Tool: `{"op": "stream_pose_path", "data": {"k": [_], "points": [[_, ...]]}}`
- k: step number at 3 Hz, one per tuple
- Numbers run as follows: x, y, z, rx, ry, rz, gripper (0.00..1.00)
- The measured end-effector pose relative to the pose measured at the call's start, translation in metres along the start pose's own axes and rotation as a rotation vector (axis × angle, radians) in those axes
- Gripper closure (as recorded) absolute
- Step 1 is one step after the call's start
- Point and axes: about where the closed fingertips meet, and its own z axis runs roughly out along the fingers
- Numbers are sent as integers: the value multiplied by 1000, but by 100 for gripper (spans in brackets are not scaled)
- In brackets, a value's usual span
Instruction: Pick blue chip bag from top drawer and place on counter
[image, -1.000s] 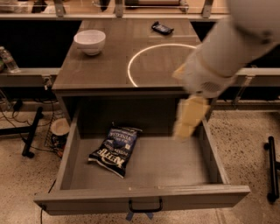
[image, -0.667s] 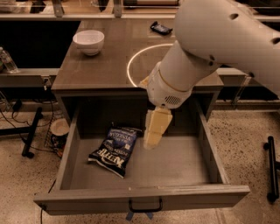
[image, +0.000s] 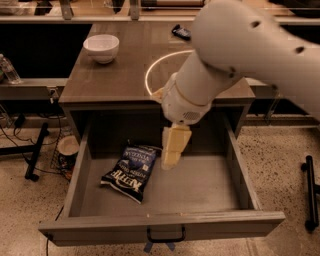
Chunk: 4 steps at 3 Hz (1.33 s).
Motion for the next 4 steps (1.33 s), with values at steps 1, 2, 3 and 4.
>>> {"op": "stream_pose_path", "data": {"k": [1, 2, 3, 4], "points": [[3, -25, 49, -14, 28, -179, 0], [30, -54, 115, -97, 76, -377, 0], [60, -60, 161, -194, 96, -474, 0], [79, -48, 189, -275, 87, -502, 0]]}}
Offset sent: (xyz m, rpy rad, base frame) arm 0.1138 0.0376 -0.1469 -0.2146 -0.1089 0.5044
